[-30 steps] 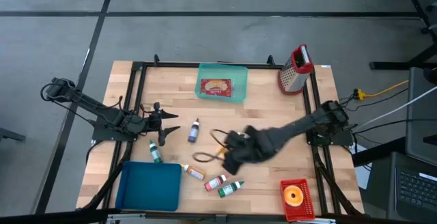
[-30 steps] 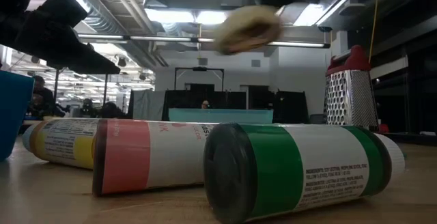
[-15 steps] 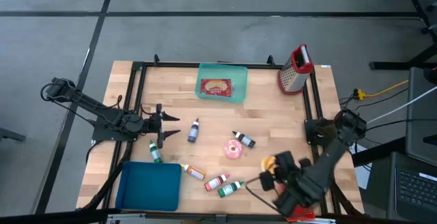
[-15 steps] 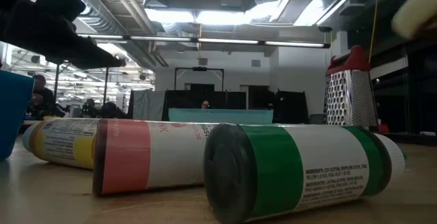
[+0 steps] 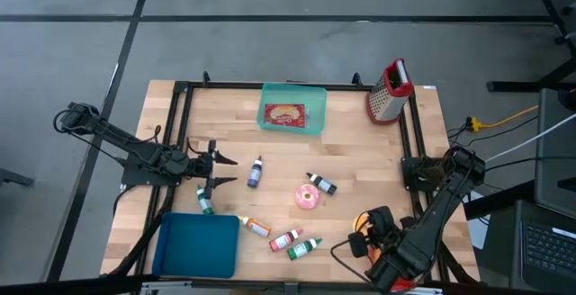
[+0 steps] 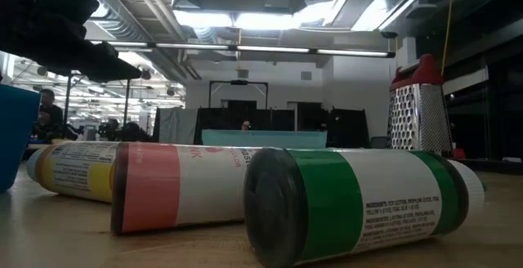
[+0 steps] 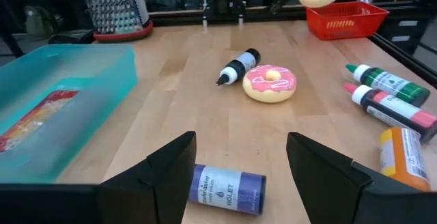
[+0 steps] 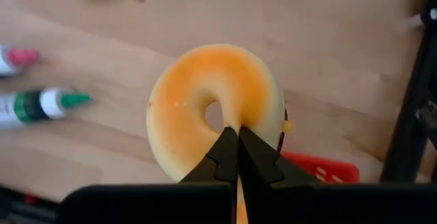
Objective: Pick & Place Food Item
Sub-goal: Put the dark brown donut into the red bin
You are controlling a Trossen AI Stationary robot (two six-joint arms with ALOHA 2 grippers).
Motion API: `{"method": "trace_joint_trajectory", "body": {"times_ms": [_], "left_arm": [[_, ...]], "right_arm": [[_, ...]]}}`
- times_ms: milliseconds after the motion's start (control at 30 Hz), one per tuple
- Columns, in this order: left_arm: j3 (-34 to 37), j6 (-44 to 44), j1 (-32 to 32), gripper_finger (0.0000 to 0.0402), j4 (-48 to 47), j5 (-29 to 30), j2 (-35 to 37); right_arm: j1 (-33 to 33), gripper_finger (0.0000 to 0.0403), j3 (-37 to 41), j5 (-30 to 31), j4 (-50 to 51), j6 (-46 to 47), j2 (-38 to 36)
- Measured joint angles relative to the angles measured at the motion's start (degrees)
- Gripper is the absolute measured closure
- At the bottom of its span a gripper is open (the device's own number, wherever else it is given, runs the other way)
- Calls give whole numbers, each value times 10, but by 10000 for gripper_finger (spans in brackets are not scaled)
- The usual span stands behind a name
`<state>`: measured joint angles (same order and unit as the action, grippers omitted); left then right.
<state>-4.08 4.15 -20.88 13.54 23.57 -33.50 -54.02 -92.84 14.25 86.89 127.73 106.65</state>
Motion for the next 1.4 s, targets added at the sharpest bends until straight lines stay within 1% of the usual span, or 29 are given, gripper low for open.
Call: {"method": "trace_joint_trajectory", "body": {"times_ms": [167, 267, 333, 500, 633, 700, 833, 1000, 1233, 1400], "left_arm": [[0, -5, 0, 176, 0, -7, 0], [0, -6, 0, 176, 0, -8, 0], [0, -9, 0, 176, 0, -8, 0], [0, -9, 0, 176, 5, -7, 0], [0, -9, 0, 176, 19, -8, 0], [0, -6, 0, 176, 23, -8, 0], [0, -5, 0, 176, 26, -8, 0], [0, 0, 0, 176, 26, -8, 0], [0, 1, 0, 176, 25, -8, 0], [0, 2, 0, 176, 25, -13, 0]], "right_arm": [[-26, 403, 0, -19, -6, 0, 0], [-49, 403, 0, -18, -14, 0, 0], [-66, 403, 0, -28, -15, -1, 1], [-112, 403, 0, -48, -27, -11, 26], [-141, 403, 0, -99, -52, -6, 53], [-147, 403, 0, -111, -55, -4, 65], [-153, 403, 0, -104, -58, -4, 86], [-152, 403, 0, -71, -55, -5, 89], [-152, 403, 0, -68, -42, -5, 89], [-145, 403, 0, -34, -33, -5, 89]]}}
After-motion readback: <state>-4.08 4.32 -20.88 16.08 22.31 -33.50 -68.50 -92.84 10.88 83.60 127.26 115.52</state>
